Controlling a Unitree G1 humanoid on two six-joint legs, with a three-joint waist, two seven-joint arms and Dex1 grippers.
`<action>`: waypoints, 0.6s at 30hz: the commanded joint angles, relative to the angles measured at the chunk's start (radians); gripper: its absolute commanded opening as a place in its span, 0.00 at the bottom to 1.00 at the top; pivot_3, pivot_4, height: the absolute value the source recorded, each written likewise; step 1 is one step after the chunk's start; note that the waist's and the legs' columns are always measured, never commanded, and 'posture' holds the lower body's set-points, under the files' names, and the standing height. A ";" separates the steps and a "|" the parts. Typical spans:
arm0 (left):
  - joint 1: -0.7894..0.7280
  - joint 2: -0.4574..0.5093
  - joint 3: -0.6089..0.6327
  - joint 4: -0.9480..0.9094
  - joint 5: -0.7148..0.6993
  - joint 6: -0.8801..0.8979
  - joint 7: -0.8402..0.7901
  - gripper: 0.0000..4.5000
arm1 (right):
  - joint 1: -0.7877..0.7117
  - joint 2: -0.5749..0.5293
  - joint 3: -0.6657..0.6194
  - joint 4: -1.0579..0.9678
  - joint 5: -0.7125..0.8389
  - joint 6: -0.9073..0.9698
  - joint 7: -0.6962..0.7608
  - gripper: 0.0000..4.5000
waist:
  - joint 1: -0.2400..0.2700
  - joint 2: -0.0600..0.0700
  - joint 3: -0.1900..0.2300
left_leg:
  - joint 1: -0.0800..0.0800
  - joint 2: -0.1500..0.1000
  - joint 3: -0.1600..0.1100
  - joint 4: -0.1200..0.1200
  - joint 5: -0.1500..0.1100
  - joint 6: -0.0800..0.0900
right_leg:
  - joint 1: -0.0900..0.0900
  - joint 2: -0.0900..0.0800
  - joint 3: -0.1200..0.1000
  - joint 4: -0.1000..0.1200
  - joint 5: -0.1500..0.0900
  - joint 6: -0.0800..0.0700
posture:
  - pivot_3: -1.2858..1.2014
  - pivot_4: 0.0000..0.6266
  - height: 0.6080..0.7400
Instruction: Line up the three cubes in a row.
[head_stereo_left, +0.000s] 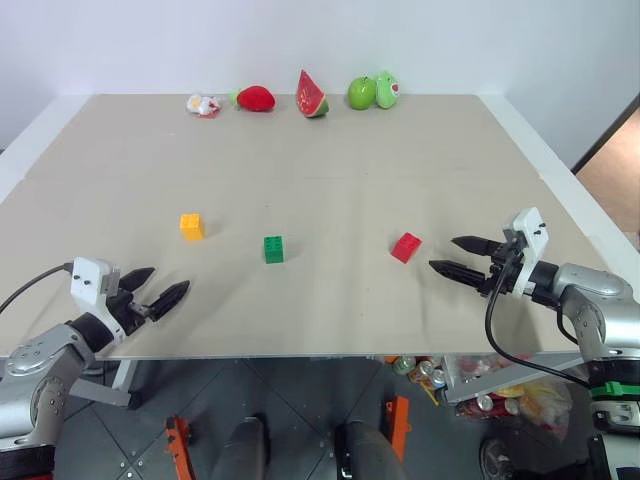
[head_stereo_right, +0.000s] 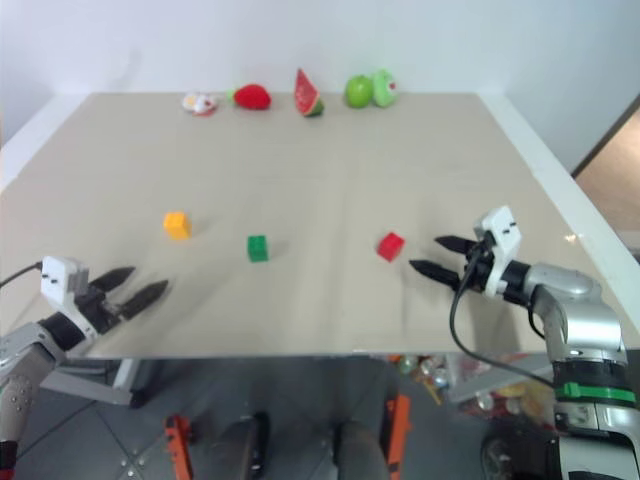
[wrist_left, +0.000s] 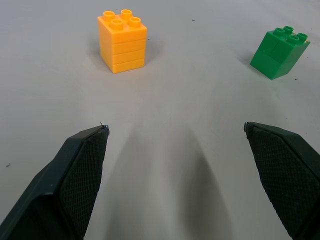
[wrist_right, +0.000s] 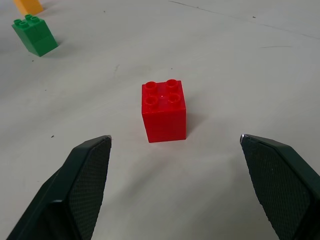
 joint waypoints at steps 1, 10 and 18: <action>-0.004 0.020 0.031 -0.011 -0.008 -0.003 -0.011 1.00 | 0.011 -0.016 0.003 -0.027 -0.018 -0.014 0.008 0.95 | 0.000 0.000 0.000 | 0.000 0.000 0.000 0.000 0.000 0.000 | 0.000 0.000 0.000 0.000 0.000 0.000 | 0.52 0.24 1.00; -0.026 0.062 -0.074 -0.083 0.053 -0.012 -0.080 1.00 | -0.031 -0.014 0.096 0.033 -0.126 -0.096 0.029 0.95 | 0.000 0.000 0.000 | 0.000 0.001 0.001 0.001 0.000 0.000 | 0.000 0.000 0.001 0.000 0.000 0.000 | 0.52 0.24 1.00; -0.097 0.069 -0.188 -0.178 0.060 0.034 -0.122 1.00 | -0.159 0.046 0.155 0.205 -0.200 -0.194 0.025 0.95 | -0.001 0.000 0.000 | 0.000 0.003 0.001 0.002 0.000 0.000 | 0.000 0.004 0.001 0.000 0.002 -0.001 | 0.52 0.24 1.00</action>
